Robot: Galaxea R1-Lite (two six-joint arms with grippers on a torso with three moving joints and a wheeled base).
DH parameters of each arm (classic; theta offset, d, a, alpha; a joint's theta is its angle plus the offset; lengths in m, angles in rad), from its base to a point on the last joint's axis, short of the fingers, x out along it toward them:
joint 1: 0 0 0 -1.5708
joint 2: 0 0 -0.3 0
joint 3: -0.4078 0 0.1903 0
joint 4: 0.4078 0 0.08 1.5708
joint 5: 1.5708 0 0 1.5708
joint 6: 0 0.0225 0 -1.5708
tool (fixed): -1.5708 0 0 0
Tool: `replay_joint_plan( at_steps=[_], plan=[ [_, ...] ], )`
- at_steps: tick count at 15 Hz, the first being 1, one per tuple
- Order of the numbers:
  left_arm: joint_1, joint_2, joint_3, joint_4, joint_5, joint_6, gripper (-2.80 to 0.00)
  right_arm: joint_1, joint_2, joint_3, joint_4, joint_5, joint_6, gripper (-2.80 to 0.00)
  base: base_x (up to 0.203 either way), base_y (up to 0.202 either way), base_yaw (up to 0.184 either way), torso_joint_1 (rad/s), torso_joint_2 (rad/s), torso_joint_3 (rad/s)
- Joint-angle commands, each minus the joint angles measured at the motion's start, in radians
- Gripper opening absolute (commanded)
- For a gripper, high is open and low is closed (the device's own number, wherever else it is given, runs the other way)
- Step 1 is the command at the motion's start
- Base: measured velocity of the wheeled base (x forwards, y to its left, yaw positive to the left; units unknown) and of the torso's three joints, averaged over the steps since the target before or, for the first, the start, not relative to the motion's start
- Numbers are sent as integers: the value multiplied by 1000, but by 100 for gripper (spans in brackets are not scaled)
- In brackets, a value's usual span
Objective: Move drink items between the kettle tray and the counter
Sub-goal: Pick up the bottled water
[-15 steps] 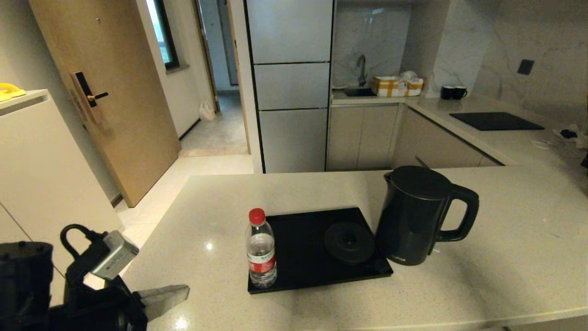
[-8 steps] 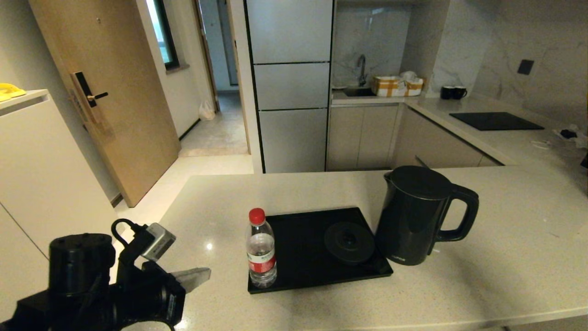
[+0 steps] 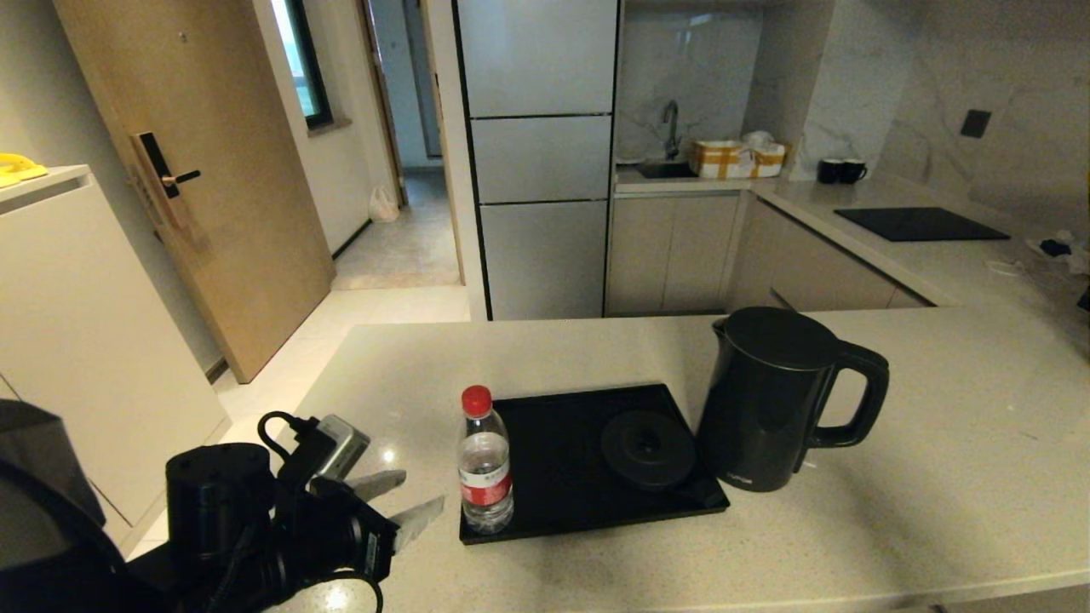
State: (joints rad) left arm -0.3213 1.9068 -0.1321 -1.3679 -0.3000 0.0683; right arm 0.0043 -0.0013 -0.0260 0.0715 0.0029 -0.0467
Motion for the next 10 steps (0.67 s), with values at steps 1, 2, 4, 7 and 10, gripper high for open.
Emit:
replay_joint_plan(
  at_steps=[1,2,4,7,10],
  plan=[
    [-13,11,-1,-9,-11,3,0,0,1,0,1,0,-1,-280,0,0,0,0,0,0],
    [-42,36,-23,-11,-22,7,0,0,1,0,1,0,-1,-280,0,0,0,0,0,0],
    [-53,51,-44,-14,-25,8,0,0,3,0,1,0,-1,-280,0,0,0,0,0,0],
    [-84,84,-103,-13,-20,15,0,0,1,0,1,0,-1,-280,0,0,0,0,0,0],
    [-91,167,-186,-14,-15,62,0,0,1,0,1,2,-1,-280,0,0,0,0,0,0]
  ],
)
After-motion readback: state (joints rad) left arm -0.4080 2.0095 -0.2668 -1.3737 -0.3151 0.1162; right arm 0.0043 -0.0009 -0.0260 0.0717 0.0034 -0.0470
